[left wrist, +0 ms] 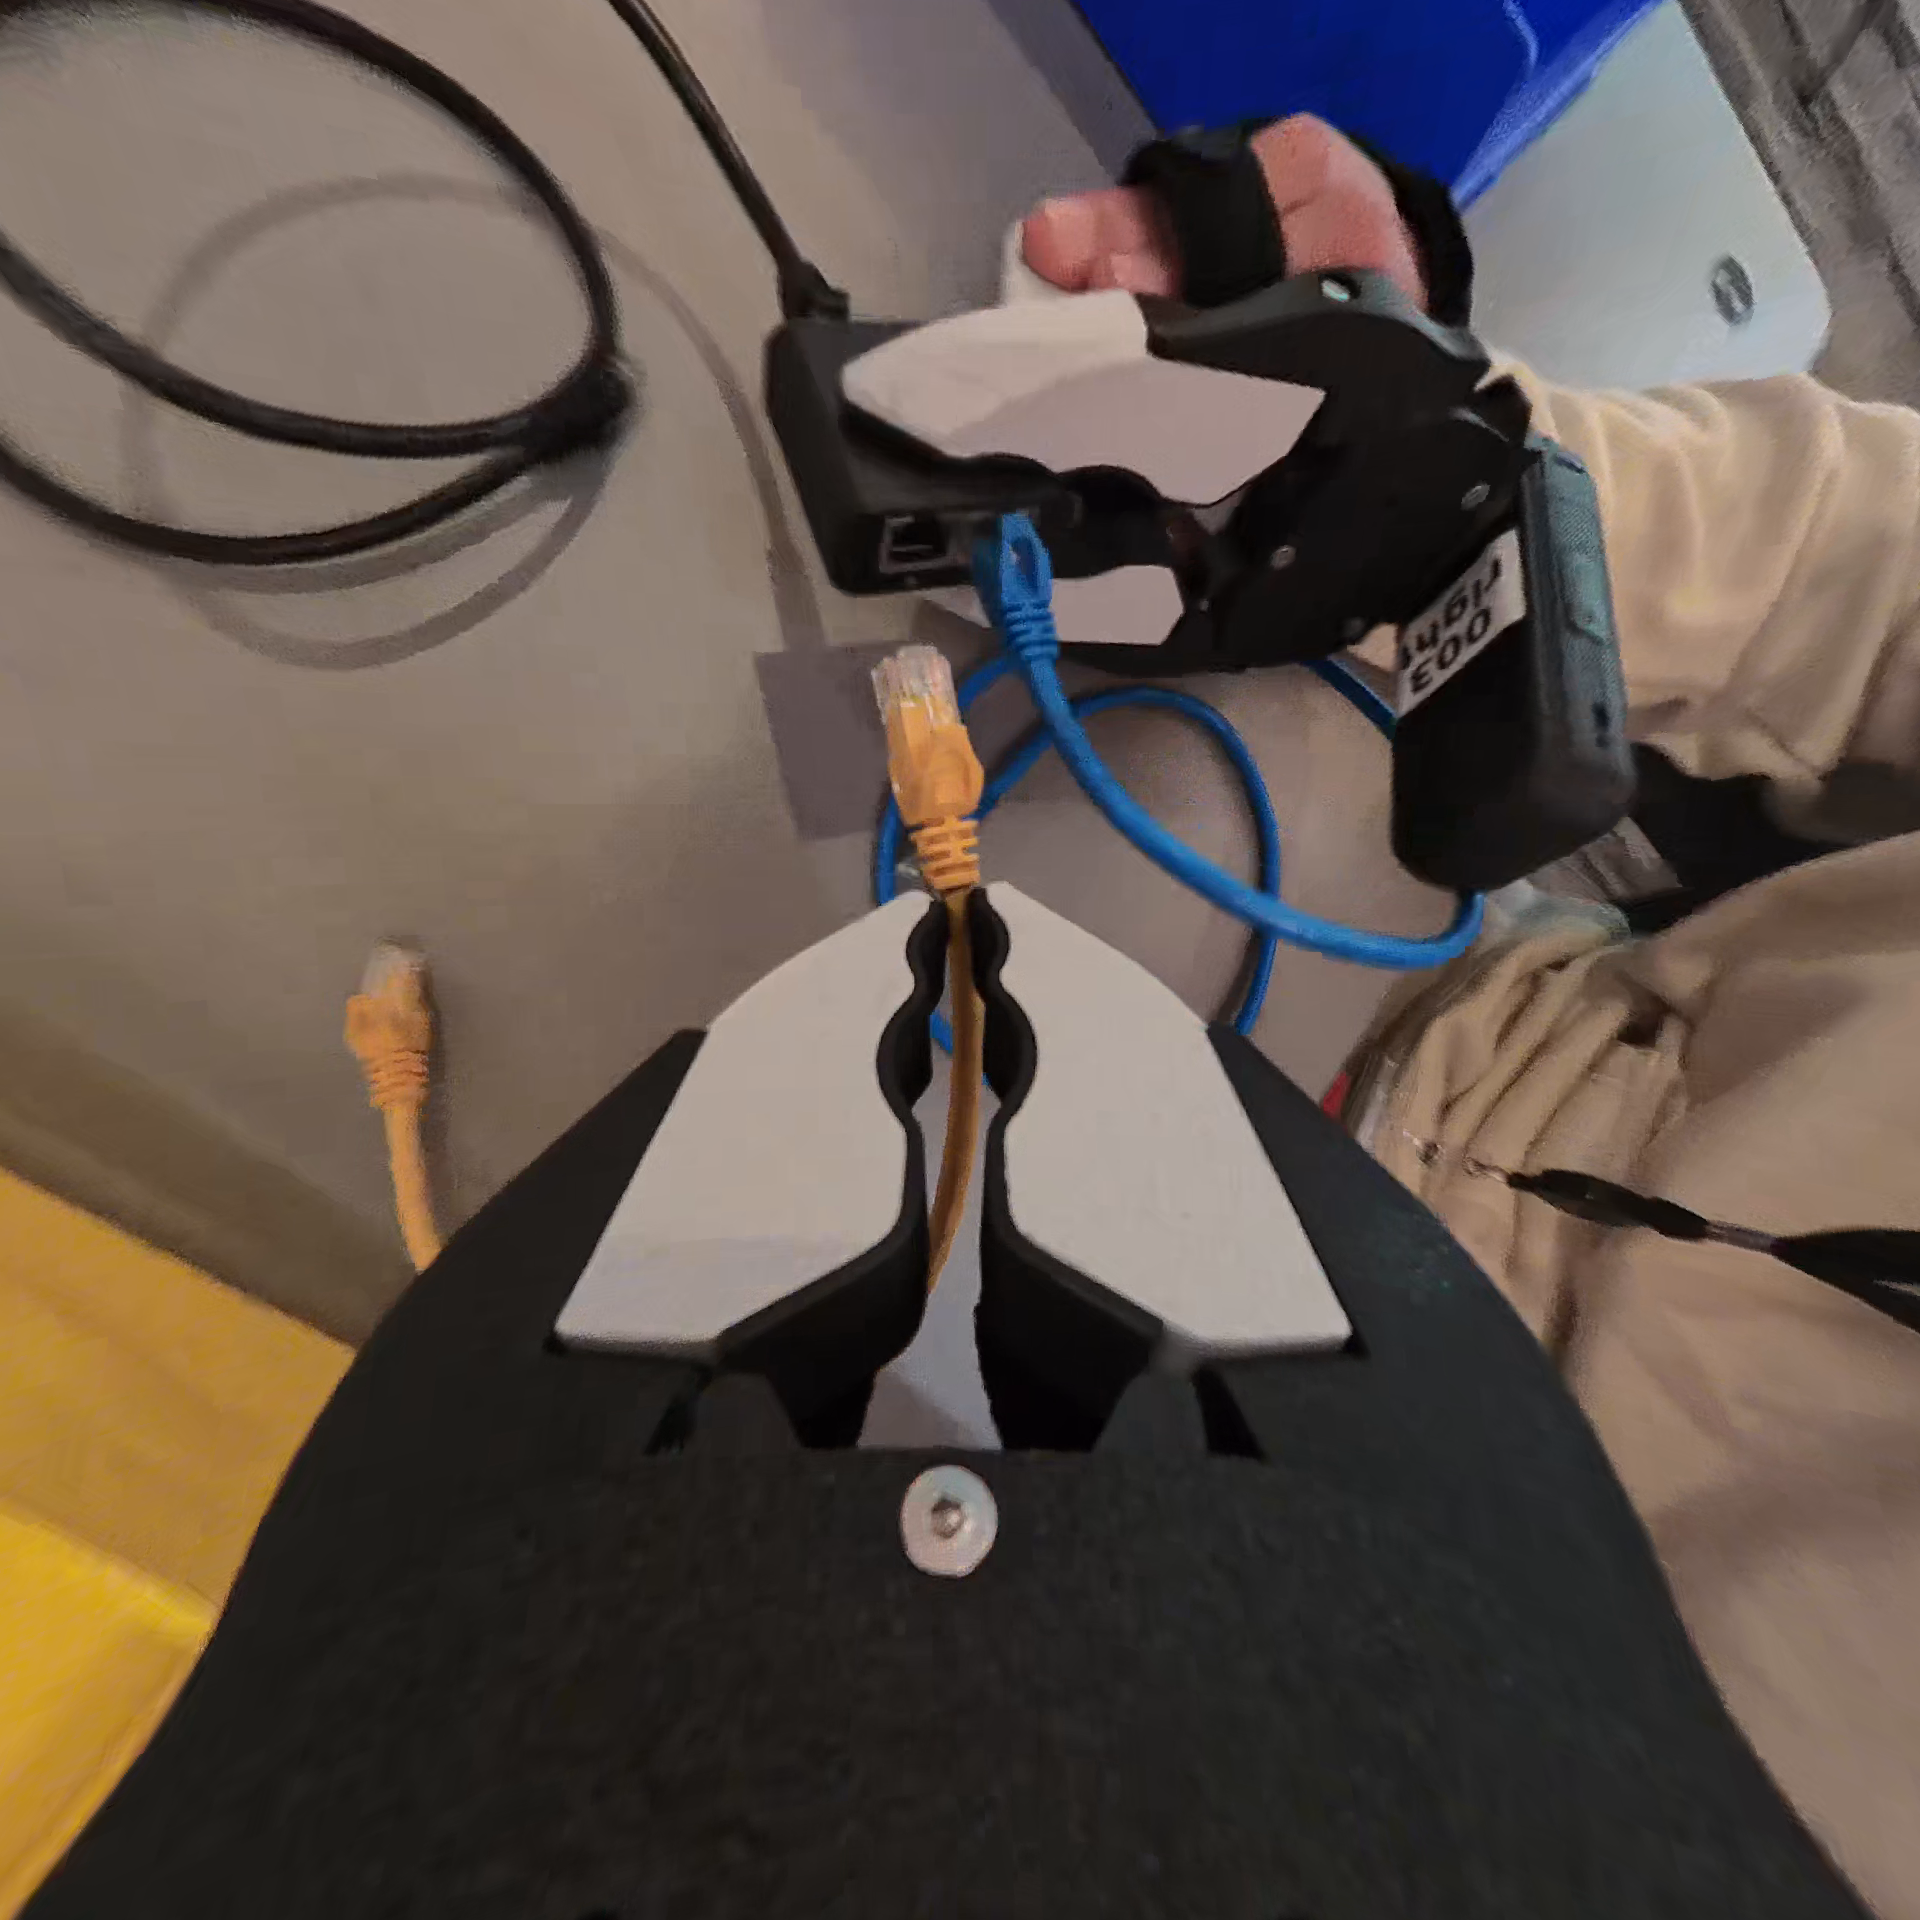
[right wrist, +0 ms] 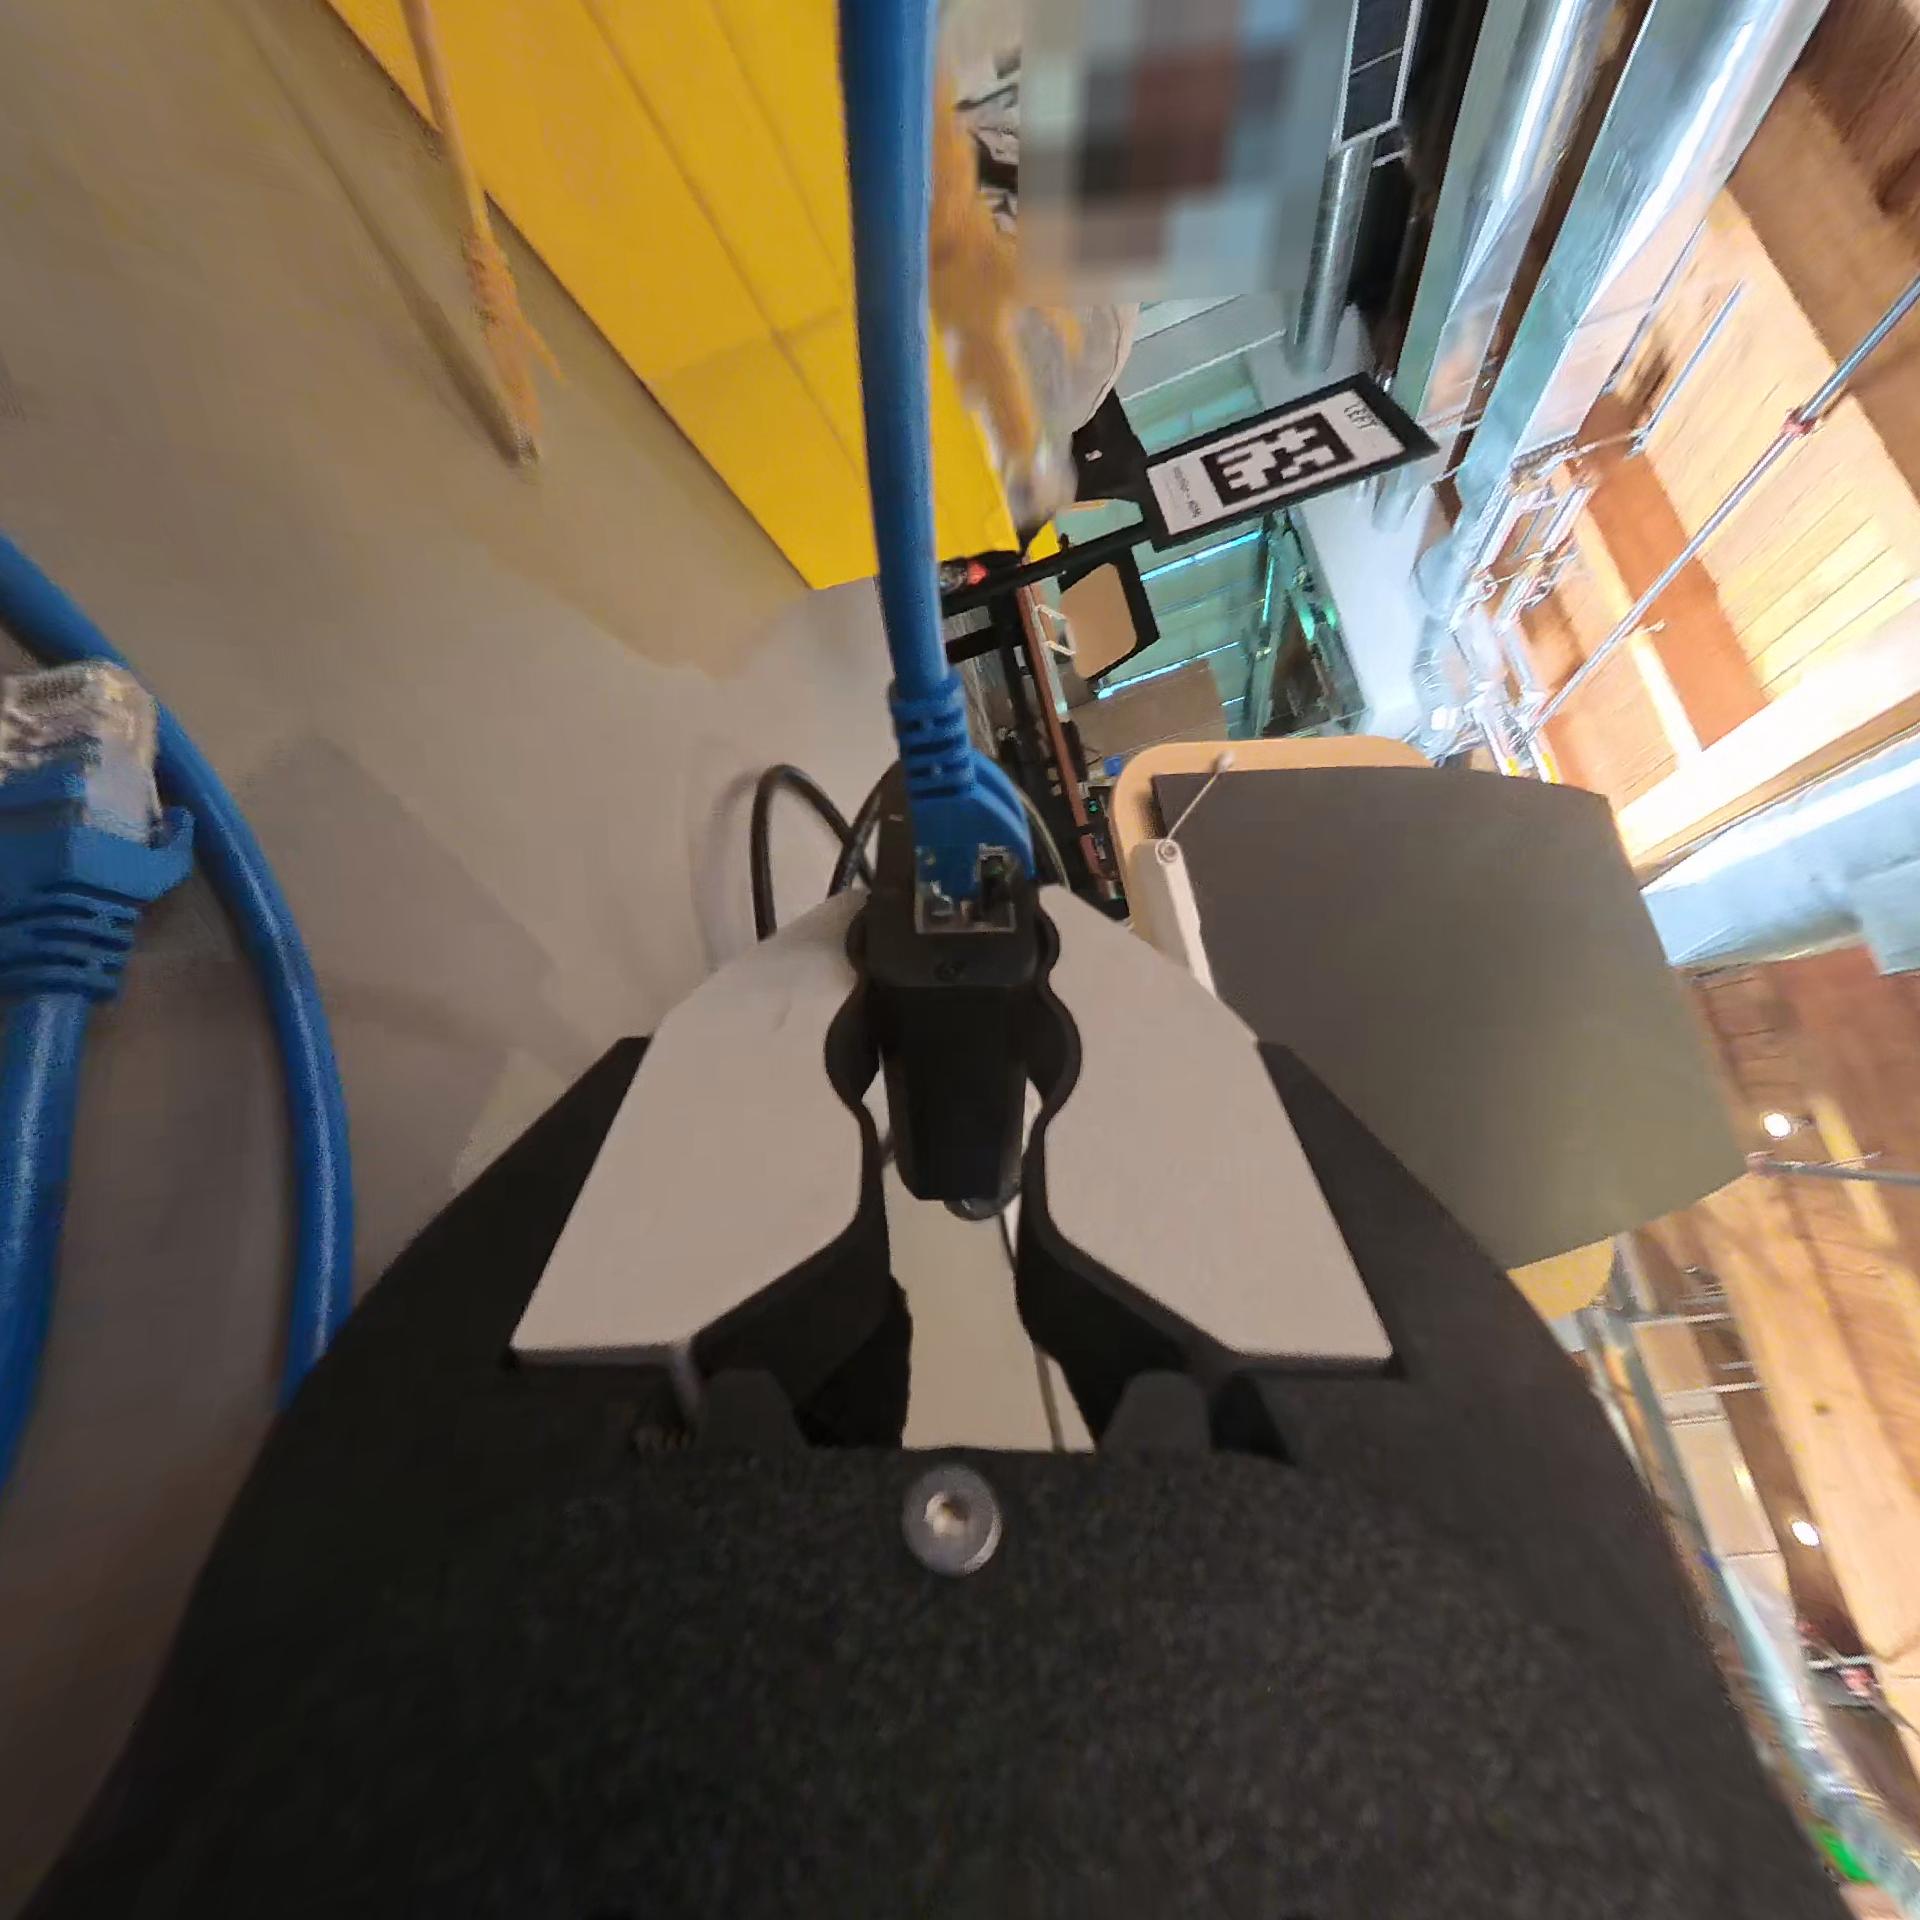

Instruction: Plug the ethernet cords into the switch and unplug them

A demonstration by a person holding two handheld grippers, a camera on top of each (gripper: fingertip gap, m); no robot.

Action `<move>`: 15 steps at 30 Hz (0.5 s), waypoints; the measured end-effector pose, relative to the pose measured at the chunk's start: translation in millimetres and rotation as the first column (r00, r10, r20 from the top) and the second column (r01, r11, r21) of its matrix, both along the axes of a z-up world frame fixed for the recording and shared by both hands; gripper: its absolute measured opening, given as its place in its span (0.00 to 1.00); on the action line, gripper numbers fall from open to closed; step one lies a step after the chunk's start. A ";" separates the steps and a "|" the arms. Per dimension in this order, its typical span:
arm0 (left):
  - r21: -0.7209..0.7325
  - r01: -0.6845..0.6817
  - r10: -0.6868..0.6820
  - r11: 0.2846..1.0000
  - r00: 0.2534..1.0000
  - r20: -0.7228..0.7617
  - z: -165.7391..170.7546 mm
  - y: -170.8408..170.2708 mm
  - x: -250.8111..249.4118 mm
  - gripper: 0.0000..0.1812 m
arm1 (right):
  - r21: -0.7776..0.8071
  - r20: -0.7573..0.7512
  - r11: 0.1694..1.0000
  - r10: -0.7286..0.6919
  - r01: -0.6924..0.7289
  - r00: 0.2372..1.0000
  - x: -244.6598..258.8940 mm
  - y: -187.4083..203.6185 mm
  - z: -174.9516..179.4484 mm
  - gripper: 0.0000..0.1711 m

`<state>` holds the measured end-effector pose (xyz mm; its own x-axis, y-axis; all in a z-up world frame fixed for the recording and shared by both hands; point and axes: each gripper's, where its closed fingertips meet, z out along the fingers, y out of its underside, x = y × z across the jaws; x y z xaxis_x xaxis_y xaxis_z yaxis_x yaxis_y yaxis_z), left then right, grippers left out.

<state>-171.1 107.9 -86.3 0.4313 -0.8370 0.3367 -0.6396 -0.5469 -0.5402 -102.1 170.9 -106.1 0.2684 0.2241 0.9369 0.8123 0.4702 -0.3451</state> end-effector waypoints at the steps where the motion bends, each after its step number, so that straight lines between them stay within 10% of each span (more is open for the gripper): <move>1: -0.050 0.026 -0.026 0.998 1.000 -0.008 -4.8 -0.3 7.1 0.02 | 0.014 0.020 1.000 -0.010 0.010 1.000 0.0 0.1 -0.8 0.14; 15: -0.252 0.029 -0.025 0.967 0.999 0.021 -23.7 8.5 30.5 0.02 | 0.032 0.071 0.999 -0.023 0.020 0.997 -2.8 0.0 -5.1 0.14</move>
<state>-140.6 116.3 -110.0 0.4018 -0.7355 0.5456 -0.6480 -0.6493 -0.3982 -104.8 170.9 -111.1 0.2049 0.1894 0.9603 0.8443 0.4621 -0.2713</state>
